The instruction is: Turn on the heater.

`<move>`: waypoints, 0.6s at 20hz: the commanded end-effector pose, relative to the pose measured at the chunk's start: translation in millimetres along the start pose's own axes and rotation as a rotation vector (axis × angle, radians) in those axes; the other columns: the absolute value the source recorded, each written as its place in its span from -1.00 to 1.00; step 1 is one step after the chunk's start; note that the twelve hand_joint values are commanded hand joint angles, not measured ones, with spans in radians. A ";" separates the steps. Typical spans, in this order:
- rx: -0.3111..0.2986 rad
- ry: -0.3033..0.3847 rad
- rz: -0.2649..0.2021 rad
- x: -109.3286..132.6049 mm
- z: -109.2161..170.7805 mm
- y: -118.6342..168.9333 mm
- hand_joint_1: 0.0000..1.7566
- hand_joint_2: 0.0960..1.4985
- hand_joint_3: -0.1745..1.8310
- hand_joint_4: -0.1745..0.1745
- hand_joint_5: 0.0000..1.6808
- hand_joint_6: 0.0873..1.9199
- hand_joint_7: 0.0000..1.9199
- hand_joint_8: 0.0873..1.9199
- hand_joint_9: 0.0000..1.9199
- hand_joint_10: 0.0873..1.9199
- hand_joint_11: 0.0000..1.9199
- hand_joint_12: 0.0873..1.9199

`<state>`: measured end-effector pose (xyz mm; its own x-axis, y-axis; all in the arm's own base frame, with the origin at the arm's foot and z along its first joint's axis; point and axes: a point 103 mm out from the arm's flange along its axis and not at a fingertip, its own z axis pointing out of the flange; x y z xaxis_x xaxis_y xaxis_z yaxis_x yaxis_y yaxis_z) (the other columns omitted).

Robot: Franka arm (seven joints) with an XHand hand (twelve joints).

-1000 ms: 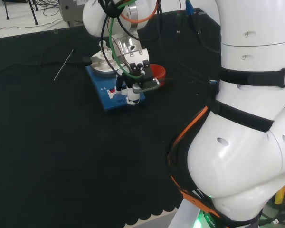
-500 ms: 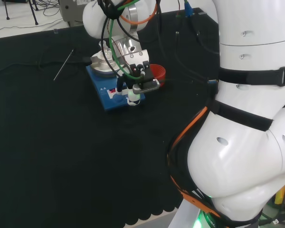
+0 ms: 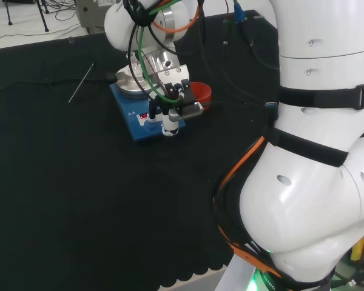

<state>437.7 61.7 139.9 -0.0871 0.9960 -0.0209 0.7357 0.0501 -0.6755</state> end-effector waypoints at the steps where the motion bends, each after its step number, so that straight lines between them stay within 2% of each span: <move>1: -0.006 -0.001 0.002 1.3 1.0 0.8 0.70 -0.25 0.33 -0.32 -0.52 -1.00 0.84 0.91 1.00 0.74 0.87 0.59; 12: -0.017 -0.009 0.007 5.9 5.0 2.2 0.70 -0.25 0.33 -0.32 -0.52 -1.00 0.84 0.90 0.98 0.75 0.86 0.58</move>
<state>436.1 67.6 135.8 -0.0885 0.9957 -0.0277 0.7485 0.0481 -0.6614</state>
